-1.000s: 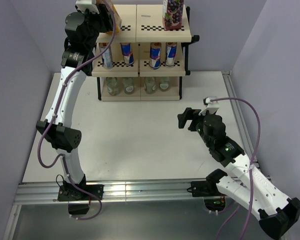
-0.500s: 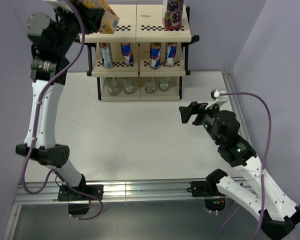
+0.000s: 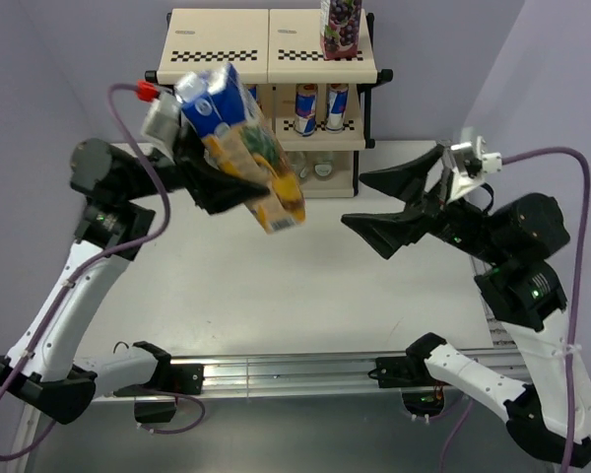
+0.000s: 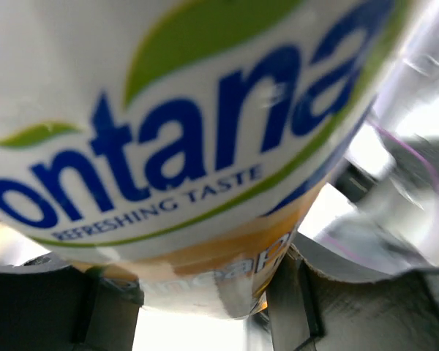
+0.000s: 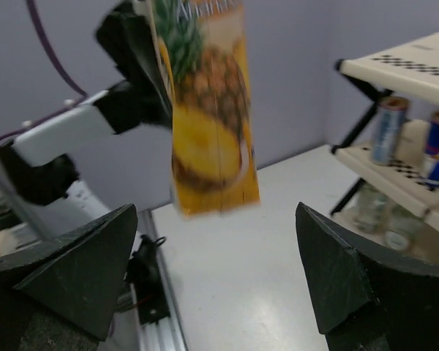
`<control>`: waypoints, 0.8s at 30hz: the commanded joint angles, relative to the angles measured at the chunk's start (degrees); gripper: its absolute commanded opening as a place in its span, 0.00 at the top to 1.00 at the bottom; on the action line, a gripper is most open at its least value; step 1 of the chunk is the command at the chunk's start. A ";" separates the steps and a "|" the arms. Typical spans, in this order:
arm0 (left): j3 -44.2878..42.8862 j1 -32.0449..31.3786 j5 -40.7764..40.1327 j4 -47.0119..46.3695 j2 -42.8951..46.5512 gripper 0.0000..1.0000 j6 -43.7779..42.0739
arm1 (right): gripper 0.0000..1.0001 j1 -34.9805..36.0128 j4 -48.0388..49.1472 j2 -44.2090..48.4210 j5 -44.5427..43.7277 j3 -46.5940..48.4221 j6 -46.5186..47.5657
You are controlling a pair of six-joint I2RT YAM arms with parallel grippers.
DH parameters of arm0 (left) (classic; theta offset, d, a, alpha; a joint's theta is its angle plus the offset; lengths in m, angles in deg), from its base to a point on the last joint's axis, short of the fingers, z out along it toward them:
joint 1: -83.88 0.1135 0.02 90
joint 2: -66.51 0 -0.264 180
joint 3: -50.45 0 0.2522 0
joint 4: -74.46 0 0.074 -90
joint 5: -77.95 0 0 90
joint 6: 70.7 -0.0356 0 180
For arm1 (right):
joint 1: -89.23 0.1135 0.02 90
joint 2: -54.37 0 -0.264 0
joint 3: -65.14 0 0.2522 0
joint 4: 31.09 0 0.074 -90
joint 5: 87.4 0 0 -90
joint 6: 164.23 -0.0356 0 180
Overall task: Place and organize the beverage onto the shelf
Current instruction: Adjust the drink.
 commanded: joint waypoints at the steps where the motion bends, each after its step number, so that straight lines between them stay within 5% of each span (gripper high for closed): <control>1: 3.57 -5.79 4.11 -18.83 1.82 0.99 1.15 | 0.05 -0.27 5.27 -6.18 15.88 2.26 -4.76; 8: 6.93 -21.17 7.30 -9.27 -1.09 0.99 -11.15 | 0.00 0.70 6.89 -12.16 18.29 7.62 -6.37; 18: 2.46 -24.62 5.36 4.97 -5.13 0.99 -20.29 | 0.07 4.22 7.23 -13.84 19.16 5.08 -5.92; 21: 2.89 -24.62 3.79 5.86 -3.99 0.99 -20.74 | 0.55 4.22 7.67 -13.04 17.40 4.11 -3.64; 22: 3.16 -24.62 3.08 5.34 -3.64 0.99 -20.65 | 0.93 4.13 7.33 -12.78 15.22 4.02 -2.85; 24: 4.03 -24.70 1.85 5.15 -2.76 0.96 -20.47 | 1.00 4.13 9.33 -11.30 14.33 2.01 -3.19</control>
